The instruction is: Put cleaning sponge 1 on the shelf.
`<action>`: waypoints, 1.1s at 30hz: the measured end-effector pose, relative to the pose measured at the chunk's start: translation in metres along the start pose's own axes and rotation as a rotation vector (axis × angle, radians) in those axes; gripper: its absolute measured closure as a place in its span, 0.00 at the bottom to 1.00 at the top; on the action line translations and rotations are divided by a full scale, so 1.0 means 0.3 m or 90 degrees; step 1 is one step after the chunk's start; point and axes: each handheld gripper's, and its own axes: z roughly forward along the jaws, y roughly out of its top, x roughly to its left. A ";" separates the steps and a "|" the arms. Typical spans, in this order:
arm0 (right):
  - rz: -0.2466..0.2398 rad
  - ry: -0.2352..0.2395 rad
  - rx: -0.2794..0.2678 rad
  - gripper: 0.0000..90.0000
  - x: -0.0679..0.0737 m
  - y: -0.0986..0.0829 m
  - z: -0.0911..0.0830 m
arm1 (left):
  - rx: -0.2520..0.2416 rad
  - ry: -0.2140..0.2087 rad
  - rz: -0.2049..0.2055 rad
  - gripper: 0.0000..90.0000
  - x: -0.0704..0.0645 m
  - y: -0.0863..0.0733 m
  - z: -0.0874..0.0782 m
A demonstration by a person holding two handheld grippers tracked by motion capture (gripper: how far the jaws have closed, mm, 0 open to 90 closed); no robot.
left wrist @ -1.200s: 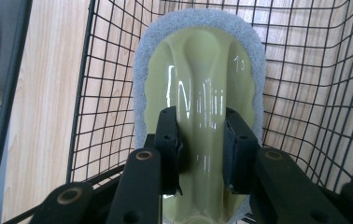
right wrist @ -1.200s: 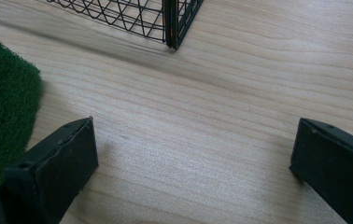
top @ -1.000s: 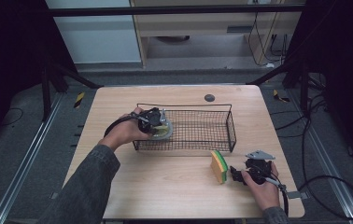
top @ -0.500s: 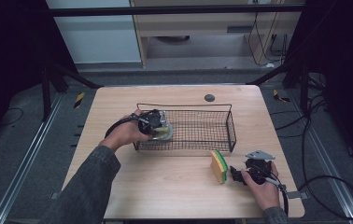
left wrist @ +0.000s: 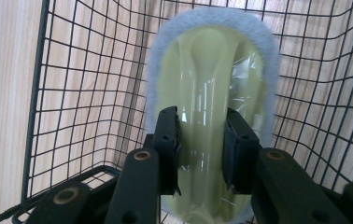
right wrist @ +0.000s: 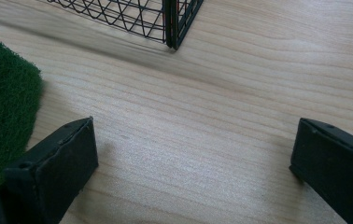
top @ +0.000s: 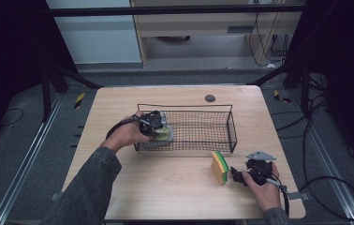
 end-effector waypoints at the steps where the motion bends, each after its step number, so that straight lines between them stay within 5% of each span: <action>1: 0.000 0.000 0.000 0.01 0.000 0.000 0.000 | -0.001 -0.003 -0.002 0.78 0.001 -0.001 0.000; 12: 0.000 0.000 0.000 0.01 0.000 0.000 0.000 | -0.022 -0.010 -0.023 0.76 0.010 -0.007 -0.028; 24: 0.003 0.001 0.001 0.01 0.001 0.000 -0.001 | -0.101 0.001 -0.058 0.70 0.016 0.021 -0.129; 29: 0.003 0.001 0.001 0.01 0.001 0.000 -0.001 | -0.108 0.017 -0.070 0.59 0.009 0.030 -0.150; 33: 0.003 0.002 0.001 0.01 0.001 0.000 -0.001 | -0.112 0.036 -0.091 0.39 -0.001 0.032 -0.163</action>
